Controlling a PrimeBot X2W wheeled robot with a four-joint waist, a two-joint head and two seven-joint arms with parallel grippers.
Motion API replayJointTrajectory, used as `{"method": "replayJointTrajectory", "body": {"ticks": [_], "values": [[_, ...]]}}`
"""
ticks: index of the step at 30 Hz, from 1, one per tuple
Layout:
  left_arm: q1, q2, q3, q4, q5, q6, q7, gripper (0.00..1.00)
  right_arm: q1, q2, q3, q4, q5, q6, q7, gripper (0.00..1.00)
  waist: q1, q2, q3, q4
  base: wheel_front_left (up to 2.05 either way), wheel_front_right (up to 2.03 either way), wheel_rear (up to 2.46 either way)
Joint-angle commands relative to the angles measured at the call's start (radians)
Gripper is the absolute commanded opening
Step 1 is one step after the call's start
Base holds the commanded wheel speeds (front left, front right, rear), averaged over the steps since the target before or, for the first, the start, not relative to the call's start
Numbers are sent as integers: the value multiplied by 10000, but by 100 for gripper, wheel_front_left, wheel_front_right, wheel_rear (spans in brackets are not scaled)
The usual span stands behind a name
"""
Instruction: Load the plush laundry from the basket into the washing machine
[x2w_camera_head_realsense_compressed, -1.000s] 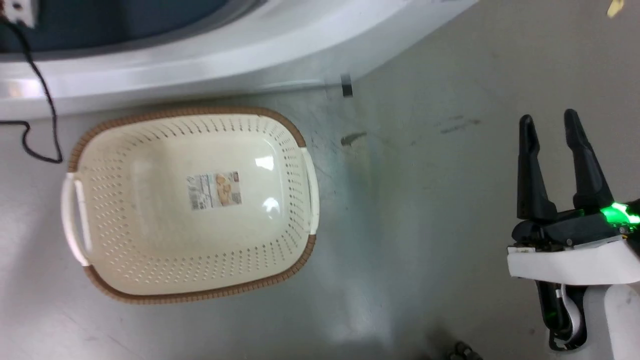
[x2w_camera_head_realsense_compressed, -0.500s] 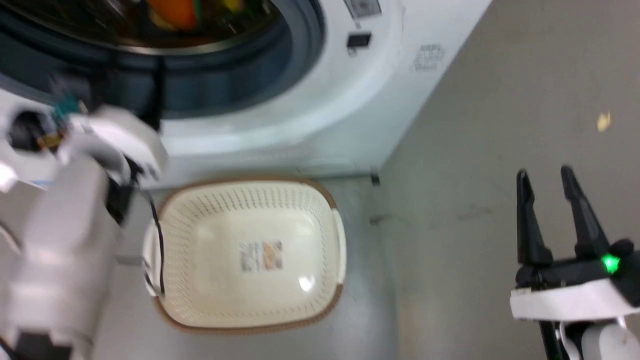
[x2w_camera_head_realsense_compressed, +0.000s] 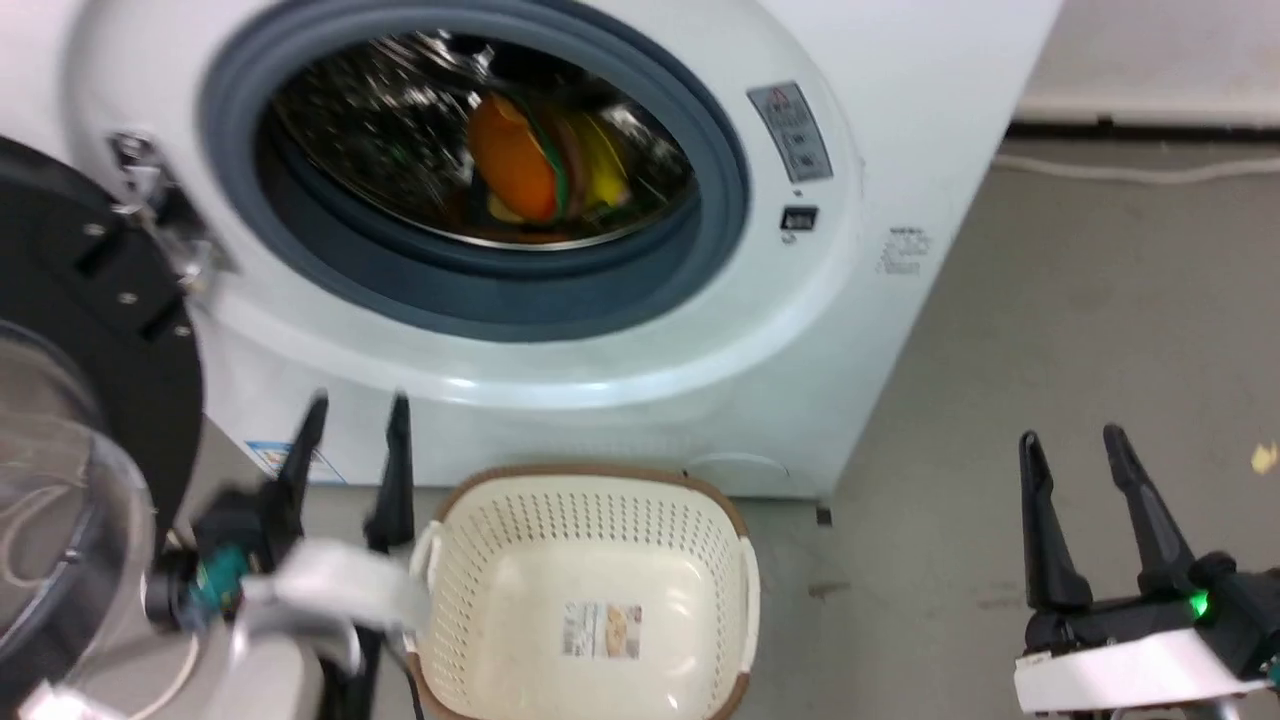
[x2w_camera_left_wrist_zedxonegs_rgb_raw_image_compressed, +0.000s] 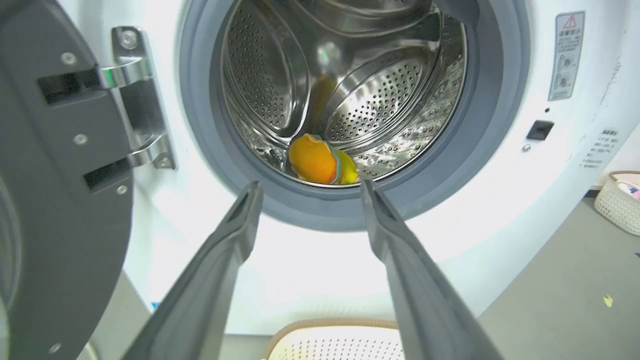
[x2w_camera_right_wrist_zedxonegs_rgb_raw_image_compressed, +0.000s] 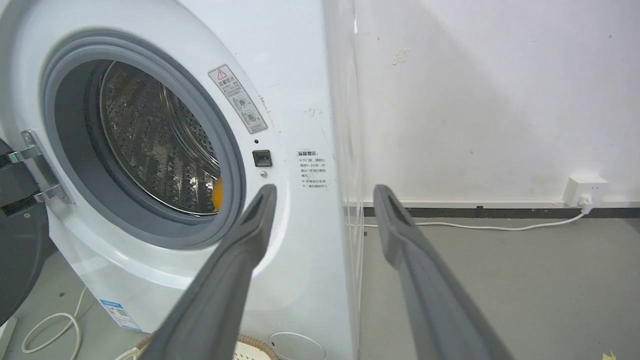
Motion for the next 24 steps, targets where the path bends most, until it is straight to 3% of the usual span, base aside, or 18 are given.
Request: {"method": "replayJointTrajectory", "body": {"ticks": [1, 10, 21, 22, 24], "values": [[616, -161, 53, -339, 273, 170, -50, 100, 211, -6, -7, 44, 17, -7, -46, 100, 2, 0, -381, 239, 0, 0, 0], [2529, -996, 419, -1297, 1285, 446, -50, 100, 593, -6, 146, 169, 155, -7, -46, 100, 2, 0, -896, 329, 0, 0, 0], [2778, -1437, 689, -1723, 1782, -156, -51, 100, 748, -6, 242, 346, 119, -7, -46, 100, 2, 0, -860, 457, 0, 0, 0], [2801, -1429, 681, -1702, 1750, -148, -6, 0, 591, 0, 240, 319, 131, 0, 2, 0, 3, 0, -861, 458, 0, 0, 0], [2799, -1441, 671, -1699, 1751, -165, 14, 0, 587, 0, 244, 321, 128, 0, 14, 0, 3, 0, -859, 456, 0, 0, 0]]}}
